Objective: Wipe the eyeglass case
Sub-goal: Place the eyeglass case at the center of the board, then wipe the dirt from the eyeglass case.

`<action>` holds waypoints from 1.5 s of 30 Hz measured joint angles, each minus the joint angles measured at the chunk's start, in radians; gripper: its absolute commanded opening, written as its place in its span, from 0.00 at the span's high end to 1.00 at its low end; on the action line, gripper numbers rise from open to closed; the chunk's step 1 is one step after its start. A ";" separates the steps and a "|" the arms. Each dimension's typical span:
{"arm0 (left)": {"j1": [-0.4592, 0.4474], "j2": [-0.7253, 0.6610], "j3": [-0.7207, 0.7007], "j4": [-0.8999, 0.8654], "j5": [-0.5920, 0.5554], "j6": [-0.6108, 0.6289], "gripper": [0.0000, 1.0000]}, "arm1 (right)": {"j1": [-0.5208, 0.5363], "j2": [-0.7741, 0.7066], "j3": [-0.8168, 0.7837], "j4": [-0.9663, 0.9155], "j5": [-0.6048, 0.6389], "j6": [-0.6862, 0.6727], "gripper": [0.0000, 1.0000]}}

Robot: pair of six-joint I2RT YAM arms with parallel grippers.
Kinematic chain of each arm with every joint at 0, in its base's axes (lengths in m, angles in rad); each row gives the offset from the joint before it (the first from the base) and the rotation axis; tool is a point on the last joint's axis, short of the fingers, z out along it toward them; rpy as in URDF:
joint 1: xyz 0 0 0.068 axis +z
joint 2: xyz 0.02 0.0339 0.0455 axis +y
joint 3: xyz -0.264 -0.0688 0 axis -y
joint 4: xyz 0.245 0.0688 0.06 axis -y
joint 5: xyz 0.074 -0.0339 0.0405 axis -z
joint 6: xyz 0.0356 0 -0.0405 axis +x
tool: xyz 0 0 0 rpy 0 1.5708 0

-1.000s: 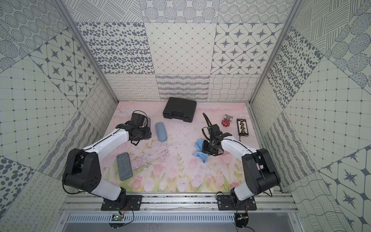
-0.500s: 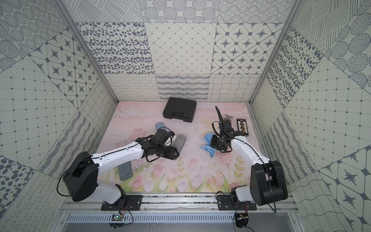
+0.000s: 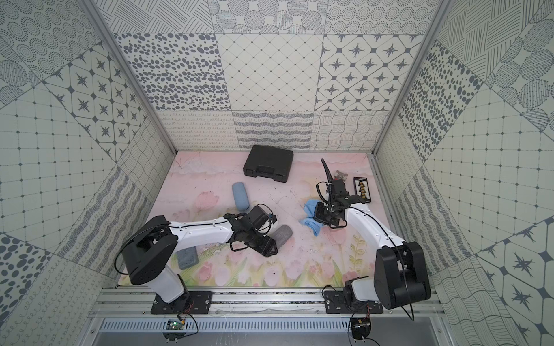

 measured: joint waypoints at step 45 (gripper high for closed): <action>-0.146 -0.129 -0.234 0.264 -0.380 0.248 0.15 | 0.341 0.035 -0.095 0.076 -0.190 0.118 1.00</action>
